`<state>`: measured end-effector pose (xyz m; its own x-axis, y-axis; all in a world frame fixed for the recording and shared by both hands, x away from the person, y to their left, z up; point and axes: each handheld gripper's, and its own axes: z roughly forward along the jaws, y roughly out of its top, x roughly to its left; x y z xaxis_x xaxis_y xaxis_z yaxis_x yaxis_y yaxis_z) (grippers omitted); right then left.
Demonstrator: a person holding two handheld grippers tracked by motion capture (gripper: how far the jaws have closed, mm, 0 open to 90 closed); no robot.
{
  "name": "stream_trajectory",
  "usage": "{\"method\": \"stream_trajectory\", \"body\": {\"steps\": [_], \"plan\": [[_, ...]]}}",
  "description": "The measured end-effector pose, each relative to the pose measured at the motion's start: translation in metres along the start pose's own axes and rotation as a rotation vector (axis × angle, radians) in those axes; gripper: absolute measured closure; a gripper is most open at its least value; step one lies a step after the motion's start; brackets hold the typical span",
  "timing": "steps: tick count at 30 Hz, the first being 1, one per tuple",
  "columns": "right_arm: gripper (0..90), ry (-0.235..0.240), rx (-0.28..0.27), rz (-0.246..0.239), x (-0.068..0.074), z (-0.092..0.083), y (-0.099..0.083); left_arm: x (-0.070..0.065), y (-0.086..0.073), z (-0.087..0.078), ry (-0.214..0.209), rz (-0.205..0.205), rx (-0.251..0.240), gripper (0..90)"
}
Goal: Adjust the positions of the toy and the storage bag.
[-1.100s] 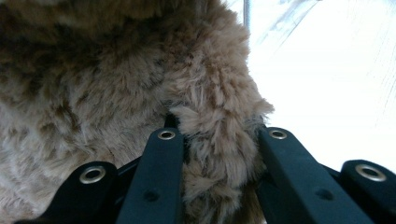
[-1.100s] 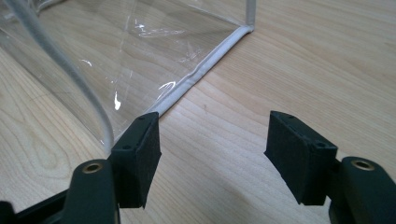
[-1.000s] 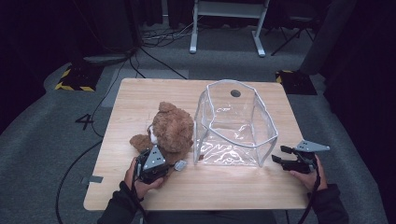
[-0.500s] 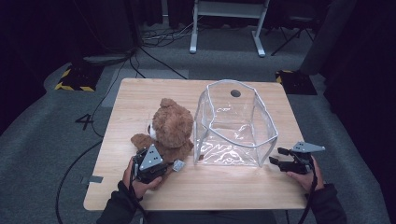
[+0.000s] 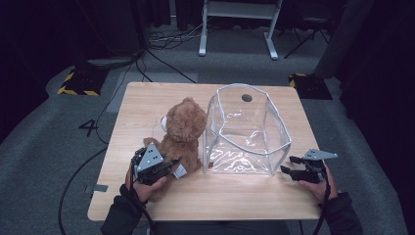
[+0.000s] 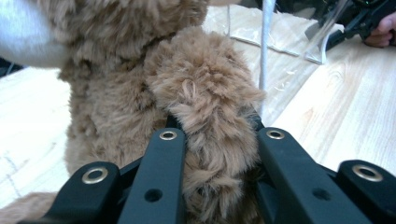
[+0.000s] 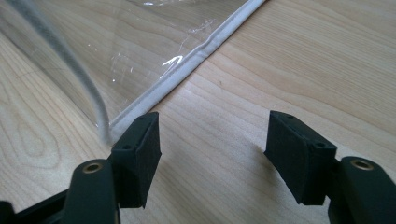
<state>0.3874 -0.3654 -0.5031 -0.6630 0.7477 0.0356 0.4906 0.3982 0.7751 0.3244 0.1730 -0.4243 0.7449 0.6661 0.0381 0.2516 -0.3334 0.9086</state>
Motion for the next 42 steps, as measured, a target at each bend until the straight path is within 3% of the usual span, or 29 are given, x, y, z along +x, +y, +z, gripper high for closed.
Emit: {"method": "stream_trajectory", "body": {"steps": [11,30,42], "plan": [[35.3,0.006,0.002,0.01,-0.001,0.001,0.0,0.009,0.018,-0.004,0.022,-0.001,-0.051,78.8],[35.1,0.002,0.015,0.007,-0.001,0.002,0.0,0.019,0.036,-0.002,0.018,0.007,-0.114,78.9],[35.1,0.0,0.015,0.009,-0.001,0.002,0.0,0.028,0.044,0.005,0.016,0.015,-0.125,78.9]]}}
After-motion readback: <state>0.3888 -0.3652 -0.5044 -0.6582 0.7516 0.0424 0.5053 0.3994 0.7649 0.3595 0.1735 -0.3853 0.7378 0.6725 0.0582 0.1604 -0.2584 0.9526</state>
